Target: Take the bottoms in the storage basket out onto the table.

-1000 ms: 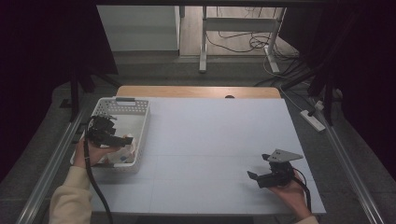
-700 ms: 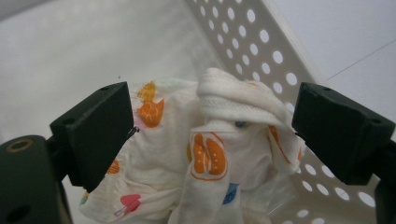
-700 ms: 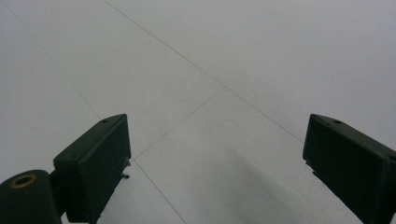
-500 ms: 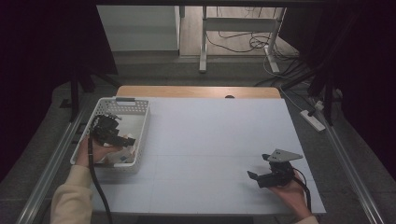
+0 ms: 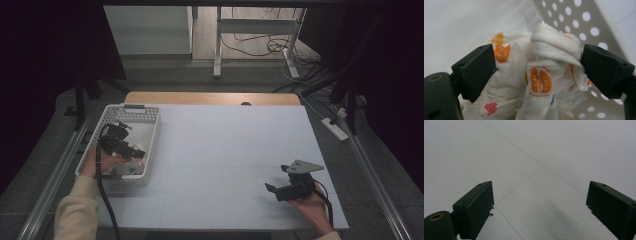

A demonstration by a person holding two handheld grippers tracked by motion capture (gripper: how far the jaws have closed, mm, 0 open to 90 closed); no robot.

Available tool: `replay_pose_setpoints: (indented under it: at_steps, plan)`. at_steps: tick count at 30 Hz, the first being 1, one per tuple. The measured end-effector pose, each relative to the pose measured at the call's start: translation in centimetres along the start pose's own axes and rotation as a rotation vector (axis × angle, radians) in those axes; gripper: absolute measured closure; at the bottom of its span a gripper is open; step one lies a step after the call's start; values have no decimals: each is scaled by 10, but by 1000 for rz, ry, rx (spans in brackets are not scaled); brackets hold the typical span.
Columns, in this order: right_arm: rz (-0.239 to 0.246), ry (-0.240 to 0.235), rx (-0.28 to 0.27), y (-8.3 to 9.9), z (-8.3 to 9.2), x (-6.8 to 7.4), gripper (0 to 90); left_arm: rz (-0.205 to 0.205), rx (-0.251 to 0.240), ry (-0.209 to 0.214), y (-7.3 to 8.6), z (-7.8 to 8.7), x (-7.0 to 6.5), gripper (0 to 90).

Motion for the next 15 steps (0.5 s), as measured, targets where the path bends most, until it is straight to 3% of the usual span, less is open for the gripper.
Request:
replay_pose_setpoints:
  at_steps: [7, 13, 15]
  plan:
    - [3, 4, 5, 0, 0, 0, 77, -1, 63, 5, 0, -8, -1, 159]
    - [3, 6, 8, 1, 0, 0, 77, 8, 77, 11, 2, -10, 0, 188]
    - [5, 6, 9, 1, -1, 0, 77, 13, 86, 15, 3, -11, 2, 255]
Point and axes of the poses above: each handheld gripper's, and its own axes: z roughly backward along the jaws, y roughly out of its underside, x roughly to its left, the point moved 3 cm from there along -z, roughly forward along the jaws, and after that the axes turned 14 degrees about -x, right-handed, at the moved point
